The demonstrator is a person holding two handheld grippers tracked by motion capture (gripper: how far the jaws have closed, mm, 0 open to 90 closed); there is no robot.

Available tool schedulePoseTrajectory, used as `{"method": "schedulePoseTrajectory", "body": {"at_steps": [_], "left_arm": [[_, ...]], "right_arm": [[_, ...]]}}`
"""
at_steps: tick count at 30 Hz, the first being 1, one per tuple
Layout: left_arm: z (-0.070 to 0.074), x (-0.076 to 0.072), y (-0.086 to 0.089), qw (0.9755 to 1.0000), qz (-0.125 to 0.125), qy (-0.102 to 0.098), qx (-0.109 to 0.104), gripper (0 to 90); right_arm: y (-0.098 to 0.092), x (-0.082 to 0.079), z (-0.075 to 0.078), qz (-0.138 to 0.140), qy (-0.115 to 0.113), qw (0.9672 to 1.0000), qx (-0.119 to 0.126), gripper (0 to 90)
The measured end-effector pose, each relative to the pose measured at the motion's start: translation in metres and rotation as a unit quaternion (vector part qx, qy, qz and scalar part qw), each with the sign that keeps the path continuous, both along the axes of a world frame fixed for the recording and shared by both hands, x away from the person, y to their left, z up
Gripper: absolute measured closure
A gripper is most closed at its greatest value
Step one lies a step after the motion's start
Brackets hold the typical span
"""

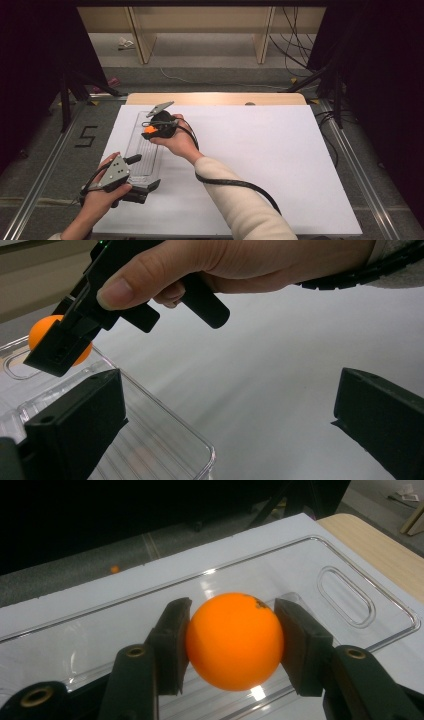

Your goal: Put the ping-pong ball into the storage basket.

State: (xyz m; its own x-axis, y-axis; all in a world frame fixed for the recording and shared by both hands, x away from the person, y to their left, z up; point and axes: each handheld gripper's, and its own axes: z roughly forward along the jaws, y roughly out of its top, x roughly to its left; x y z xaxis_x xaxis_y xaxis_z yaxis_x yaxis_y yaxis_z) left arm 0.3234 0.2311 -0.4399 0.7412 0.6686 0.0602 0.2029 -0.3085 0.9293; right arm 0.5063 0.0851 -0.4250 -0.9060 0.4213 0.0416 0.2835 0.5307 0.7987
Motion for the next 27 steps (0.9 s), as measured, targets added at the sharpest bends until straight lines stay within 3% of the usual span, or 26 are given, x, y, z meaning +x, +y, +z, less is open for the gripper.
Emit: {"method": "schedulePoseTrajectory", "body": {"at_steps": [27], "left_arm": [[0.000,0.000,0.000,1.0000,0.000,0.000,0.002,0.0]], "right_arm": [[0.012,0.002,-0.004,0.004,0.005,1.0000,-0.005,51.2]]}}
